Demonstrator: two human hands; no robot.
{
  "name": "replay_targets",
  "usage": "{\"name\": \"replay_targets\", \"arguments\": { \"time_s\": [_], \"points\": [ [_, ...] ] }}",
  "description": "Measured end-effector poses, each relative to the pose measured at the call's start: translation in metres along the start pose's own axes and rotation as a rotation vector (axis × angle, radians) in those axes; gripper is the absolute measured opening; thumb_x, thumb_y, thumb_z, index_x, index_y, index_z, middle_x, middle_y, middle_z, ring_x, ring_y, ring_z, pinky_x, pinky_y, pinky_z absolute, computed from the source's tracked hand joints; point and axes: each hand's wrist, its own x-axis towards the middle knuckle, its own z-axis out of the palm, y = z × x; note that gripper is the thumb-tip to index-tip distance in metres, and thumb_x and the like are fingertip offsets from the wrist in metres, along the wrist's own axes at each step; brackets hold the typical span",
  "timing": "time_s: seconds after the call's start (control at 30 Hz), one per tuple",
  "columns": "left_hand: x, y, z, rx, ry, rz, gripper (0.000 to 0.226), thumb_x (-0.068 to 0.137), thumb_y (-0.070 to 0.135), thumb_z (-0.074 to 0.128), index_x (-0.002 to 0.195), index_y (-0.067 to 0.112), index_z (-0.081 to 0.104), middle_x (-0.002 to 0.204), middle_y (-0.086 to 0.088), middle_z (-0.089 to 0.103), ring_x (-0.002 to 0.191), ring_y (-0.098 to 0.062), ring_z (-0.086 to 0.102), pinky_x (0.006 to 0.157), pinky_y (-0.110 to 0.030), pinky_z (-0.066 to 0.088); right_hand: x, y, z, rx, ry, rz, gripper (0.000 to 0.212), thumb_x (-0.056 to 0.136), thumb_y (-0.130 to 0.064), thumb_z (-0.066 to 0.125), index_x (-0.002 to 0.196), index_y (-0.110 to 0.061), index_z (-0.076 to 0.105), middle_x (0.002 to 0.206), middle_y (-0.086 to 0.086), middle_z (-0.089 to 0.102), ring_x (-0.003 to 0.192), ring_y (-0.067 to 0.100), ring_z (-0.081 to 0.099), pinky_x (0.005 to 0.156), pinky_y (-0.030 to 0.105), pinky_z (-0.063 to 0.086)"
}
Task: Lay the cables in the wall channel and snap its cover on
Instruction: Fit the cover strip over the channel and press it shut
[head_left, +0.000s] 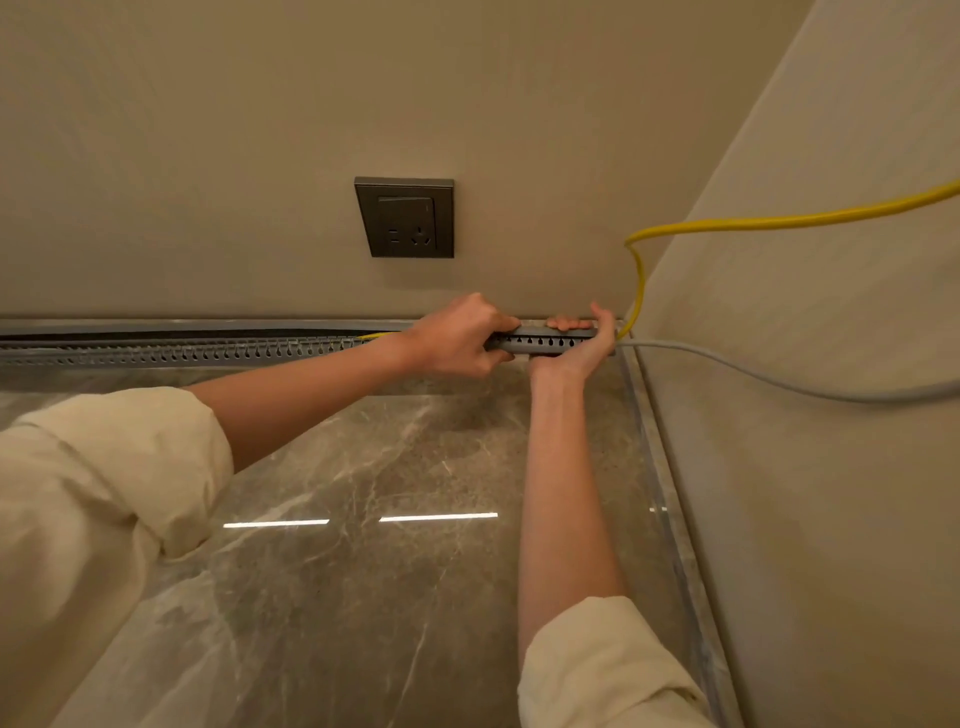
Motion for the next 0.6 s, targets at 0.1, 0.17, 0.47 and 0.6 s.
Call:
{"name": "replay_targets", "arguments": {
  "time_s": [0.1, 0.17, 0.47, 0.6],
  "points": [
    [0.0, 0.002, 0.004, 0.02, -0.016, 0.003, 0.011, 0.075, 0.012, 0.063, 0.08, 0.003, 0.063, 0.07, -0.019, 0.067, 0.062, -0.036, 0.06, 0.055, -0.039, 0.045, 0.001, -0.002, 0.003, -0.059, 0.127, -0.034, 0.036, 0.077, -0.01, 0.056, 0.051, -0.019, 0.033, 0.041, -0.005, 0.035, 0.035, 0.013, 0.034, 0.044, 0.022, 0.037],
    [-0.003, 0.003, 0.008, 0.033, -0.009, 0.002, 0.01, 0.076, 0.012, 0.062, 0.079, 0.003, 0.061, 0.072, -0.018, 0.067, 0.065, -0.037, 0.06, 0.057, -0.04, 0.046, 0.004, -0.002, 0.006, -0.113, 0.245, -0.043, 0.034, 0.074, -0.007, 0.055, 0.054, -0.018, 0.03, 0.042, -0.004, 0.033, 0.032, 0.013, 0.031, 0.041, 0.021, 0.035],
    [-0.006, 0.005, 0.018, 0.093, 0.031, 0.001, 0.009, 0.082, 0.014, 0.057, 0.082, 0.005, 0.061, 0.079, -0.015, 0.068, 0.067, -0.035, 0.06, 0.057, -0.036, 0.04, 0.006, 0.002, 0.012, -0.337, 0.416, -0.042, 0.028, 0.075, -0.011, 0.052, 0.061, -0.017, 0.028, 0.049, 0.0, 0.031, 0.04, 0.017, 0.027, 0.045, 0.023, 0.031],
    [-0.003, 0.002, 0.017, 0.049, 0.022, 0.005, 0.008, 0.082, 0.014, 0.058, 0.079, 0.007, 0.06, 0.074, -0.014, 0.067, 0.062, -0.031, 0.059, 0.055, -0.037, 0.043, 0.005, 0.002, 0.012, -0.337, 0.39, -0.04, 0.026, 0.074, -0.011, 0.051, 0.062, -0.017, 0.029, 0.048, -0.001, 0.033, 0.04, 0.017, 0.029, 0.043, 0.021, 0.031]
  ]
}}
